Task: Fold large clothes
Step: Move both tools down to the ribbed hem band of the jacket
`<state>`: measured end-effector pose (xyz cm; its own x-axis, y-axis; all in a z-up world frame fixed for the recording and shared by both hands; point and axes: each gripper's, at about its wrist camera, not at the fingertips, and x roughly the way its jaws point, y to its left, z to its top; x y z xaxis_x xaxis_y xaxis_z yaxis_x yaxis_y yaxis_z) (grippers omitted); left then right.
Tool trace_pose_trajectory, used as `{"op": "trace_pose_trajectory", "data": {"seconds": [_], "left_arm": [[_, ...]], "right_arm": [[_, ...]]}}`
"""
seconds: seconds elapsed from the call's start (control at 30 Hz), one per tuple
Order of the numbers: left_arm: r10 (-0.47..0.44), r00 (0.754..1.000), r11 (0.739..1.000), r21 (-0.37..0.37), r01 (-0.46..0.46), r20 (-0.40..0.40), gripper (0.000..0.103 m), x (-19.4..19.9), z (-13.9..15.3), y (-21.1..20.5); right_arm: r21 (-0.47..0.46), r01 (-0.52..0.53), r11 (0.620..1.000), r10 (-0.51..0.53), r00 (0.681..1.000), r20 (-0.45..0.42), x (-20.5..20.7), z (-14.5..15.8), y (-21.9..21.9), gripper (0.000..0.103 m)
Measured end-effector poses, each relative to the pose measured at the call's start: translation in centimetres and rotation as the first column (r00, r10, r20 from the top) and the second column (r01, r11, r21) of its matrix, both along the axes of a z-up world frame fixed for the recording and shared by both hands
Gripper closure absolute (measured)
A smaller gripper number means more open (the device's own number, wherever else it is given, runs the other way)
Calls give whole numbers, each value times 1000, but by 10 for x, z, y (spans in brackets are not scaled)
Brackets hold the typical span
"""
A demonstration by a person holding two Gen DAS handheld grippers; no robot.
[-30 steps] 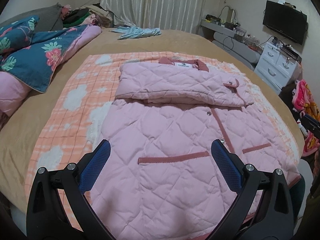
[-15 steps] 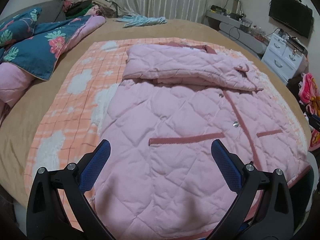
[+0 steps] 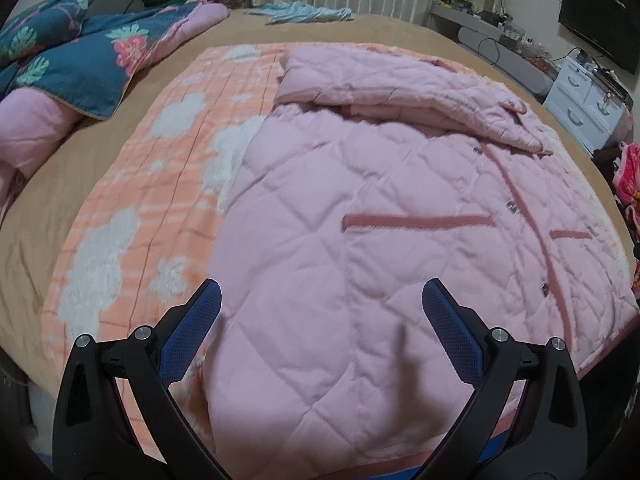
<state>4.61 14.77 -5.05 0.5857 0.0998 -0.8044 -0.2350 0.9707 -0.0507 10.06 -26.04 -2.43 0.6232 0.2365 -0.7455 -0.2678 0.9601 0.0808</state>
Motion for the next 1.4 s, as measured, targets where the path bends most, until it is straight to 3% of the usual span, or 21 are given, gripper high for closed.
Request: {"op": "trace_pose_trajectory", "data": {"seconds": [0.17,0.5,0.7,0.9,1.13,1.27,1.33,1.4], "left_arm": [[26,999,999,-26,-27,-25,8,-10,-13,12],[45,995,985,-163,-60,-91,8,-27,-38,28],[26,994,985,-167,-44,-109,8,-30,-43,22],[27,993,980,-193,-49,-116,8,-35,-46,22],[16,992,976,-212,-42,-125,8,-43,-48,20],[9,991,973,-226,-40,-134,8,-46,-48,21],[7,991,971,-237,-39,-136,8,-46,-48,22],[3,990,971,-237,-36,-139,8,-47,-49,22]], "right_arm": [[3,19,1000,-18,999,-27,-1,-10,-13,4],[8,23,1000,-21,992,-128,-8,-36,-39,4],[10,19,1000,-17,974,-228,-12,-58,-53,4],[39,-47,998,57,947,-317,-15,-73,-44,5],[59,-121,991,133,944,-301,-28,-72,-28,6],[33,-168,985,170,941,-293,-32,-73,-13,17],[74,-172,982,186,944,-272,-33,-68,-15,32],[138,-168,976,196,953,-232,-34,-57,-21,58]]}}
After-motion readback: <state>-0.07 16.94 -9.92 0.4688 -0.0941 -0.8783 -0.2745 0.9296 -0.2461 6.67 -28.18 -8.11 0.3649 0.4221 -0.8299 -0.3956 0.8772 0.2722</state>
